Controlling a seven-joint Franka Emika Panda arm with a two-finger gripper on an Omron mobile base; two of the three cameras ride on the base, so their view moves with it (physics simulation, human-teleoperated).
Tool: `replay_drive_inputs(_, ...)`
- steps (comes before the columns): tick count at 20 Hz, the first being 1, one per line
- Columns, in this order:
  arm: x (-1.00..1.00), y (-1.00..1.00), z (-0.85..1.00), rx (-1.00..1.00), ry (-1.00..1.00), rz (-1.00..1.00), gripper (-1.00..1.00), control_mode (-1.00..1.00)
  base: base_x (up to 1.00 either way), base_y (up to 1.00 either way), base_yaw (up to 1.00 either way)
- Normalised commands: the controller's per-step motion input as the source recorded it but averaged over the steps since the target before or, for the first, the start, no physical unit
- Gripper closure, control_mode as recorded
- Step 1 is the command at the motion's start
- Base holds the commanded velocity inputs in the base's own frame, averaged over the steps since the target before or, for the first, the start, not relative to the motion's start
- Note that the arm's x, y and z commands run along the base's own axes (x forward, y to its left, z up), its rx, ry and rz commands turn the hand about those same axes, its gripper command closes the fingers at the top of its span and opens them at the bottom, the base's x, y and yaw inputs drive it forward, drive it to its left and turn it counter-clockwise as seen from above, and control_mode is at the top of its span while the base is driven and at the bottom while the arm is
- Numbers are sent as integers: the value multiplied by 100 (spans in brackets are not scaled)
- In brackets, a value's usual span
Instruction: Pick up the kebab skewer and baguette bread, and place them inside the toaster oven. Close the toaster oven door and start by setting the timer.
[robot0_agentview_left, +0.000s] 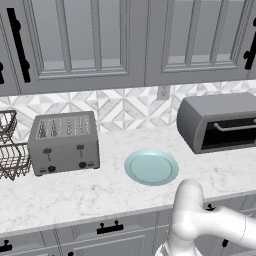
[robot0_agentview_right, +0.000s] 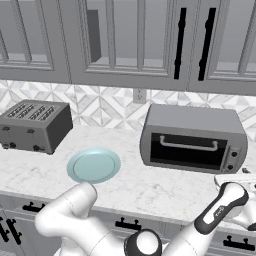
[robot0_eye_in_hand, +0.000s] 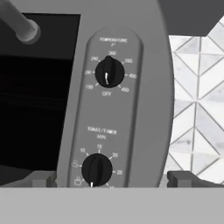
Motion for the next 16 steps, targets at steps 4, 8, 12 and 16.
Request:
replay_drive_inputs(4,0,4,0,0,-2,0,-100,-100,0,0,0)
replay_drive_inputs(8,0,16,0,0,-2,0,-100,-100,0,0,0)
replay_drive_inputs(12,0,5,0,0,0,0,-100,-100,0,0,0)
replay_drive_inputs(16,13,7,0,0,0,0,-100,-100,0,0,0)
